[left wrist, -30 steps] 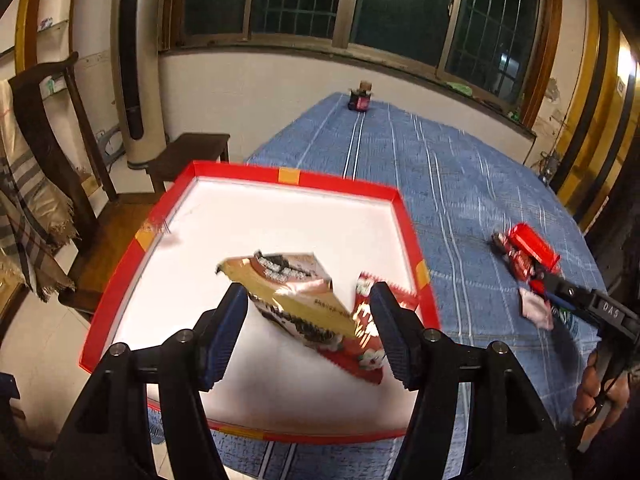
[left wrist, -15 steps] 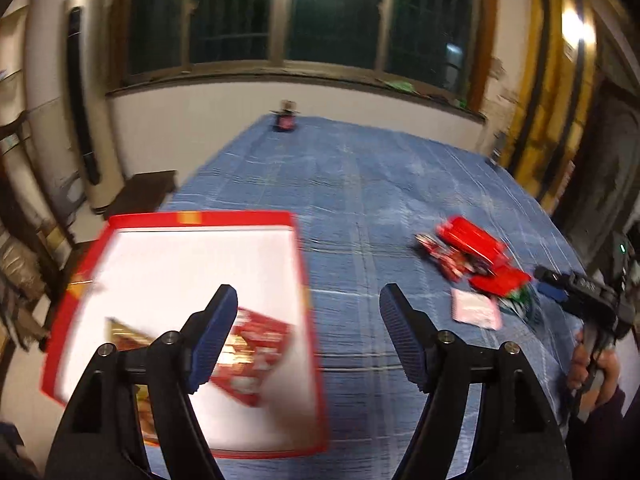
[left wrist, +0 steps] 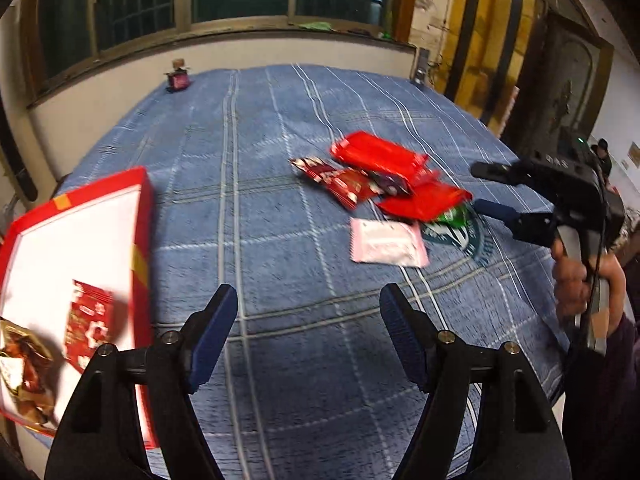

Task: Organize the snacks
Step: 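Grasp the pink-white packet with the left tool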

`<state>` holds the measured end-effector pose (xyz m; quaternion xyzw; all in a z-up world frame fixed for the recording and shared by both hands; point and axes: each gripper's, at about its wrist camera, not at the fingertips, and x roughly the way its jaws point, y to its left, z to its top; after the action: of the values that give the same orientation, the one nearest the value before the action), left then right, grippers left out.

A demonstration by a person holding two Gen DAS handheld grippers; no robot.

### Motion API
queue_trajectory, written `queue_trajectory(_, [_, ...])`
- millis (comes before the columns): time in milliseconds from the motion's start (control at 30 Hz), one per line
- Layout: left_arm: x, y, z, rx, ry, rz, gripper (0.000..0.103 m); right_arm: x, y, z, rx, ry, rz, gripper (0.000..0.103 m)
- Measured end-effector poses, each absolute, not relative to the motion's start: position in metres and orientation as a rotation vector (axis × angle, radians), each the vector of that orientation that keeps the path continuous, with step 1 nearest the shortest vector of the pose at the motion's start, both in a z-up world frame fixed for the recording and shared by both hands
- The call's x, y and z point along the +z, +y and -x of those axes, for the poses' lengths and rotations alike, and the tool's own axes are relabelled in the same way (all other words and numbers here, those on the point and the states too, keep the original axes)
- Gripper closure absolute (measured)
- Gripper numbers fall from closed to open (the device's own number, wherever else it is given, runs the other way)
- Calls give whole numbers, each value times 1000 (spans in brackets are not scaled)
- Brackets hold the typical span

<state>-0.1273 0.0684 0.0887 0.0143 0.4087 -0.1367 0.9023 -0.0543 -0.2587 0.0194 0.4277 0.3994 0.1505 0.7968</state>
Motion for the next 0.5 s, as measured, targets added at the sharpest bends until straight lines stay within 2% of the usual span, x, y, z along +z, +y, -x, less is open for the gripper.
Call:
queue_trajectory(167, [89, 66, 129, -299, 845, -39, 29, 1, -255, 49, 378, 903, -999, 46])
queue_trajectory(500, [77, 45, 91, -390, 932, -10, 29, 3, -246, 49, 426, 849, -911, 50])
